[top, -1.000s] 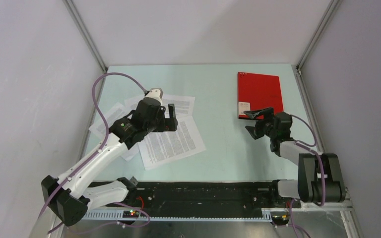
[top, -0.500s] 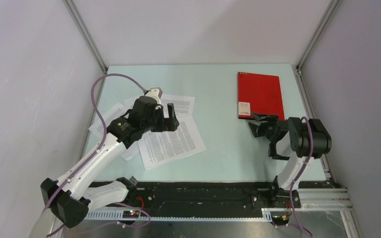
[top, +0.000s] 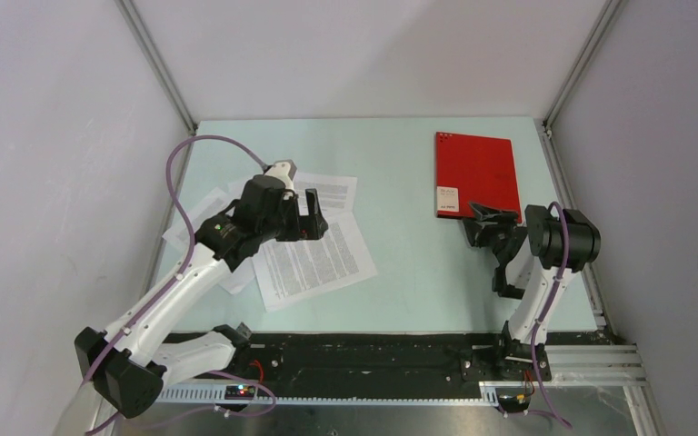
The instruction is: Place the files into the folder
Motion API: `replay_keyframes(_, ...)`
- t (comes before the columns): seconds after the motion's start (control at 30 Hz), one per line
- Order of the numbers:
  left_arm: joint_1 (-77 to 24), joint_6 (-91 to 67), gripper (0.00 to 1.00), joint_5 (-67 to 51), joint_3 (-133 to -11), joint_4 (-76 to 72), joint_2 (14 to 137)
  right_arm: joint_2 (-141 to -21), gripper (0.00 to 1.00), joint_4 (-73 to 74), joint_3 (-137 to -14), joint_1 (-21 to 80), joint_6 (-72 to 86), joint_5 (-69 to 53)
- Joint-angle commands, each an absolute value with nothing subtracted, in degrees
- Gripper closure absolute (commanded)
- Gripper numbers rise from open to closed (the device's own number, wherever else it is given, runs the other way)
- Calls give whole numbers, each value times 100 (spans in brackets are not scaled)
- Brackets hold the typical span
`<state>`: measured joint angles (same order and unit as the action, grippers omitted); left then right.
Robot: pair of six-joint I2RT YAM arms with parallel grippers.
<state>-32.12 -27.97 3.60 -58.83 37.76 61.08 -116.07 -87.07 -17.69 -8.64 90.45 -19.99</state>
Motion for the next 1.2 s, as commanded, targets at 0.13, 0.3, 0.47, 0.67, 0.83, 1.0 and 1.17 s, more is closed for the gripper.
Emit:
replay_keyframes(0.13, -3163, -2701, 2, 224, -6207, 3689, 5949, -11804, 37, -8336, -1887, -886, 9251, -1687)
replay_keyframes(0.3, -3155, -2722, 2, 228, -6264, 3725, 5913, -11182, 37, -7206, -1941, -731, 9049, -1543)
replay_keyframes(0.47, -3145, -2718, 2, 212, -6280, 3749, 5863, -10777, 35, -6541, -2003, -540, 8728, -1253)
replay_keyframes(0.67, -3116, -2674, 2, 227, -6300, 3811, 5761, -11313, 35, -7368, -2057, -437, 9048, -1086)
replay_keyframes(0.83, -3088, -2663, 2, 237, -6269, 3841, 5697, -11508, 36, -7594, -2141, -408, 9173, -988)
replay_keyframes(1.0, -3063, -2655, 2, 212, -6285, 3879, 5657, -11322, 36, -7033, -2352, -358, 9064, -817)
replay_keyframes(1.17, -3046, -2654, 2, 214, -6355, 3931, 5601, -11385, 36, -6946, -2492, -339, 9197, -693)
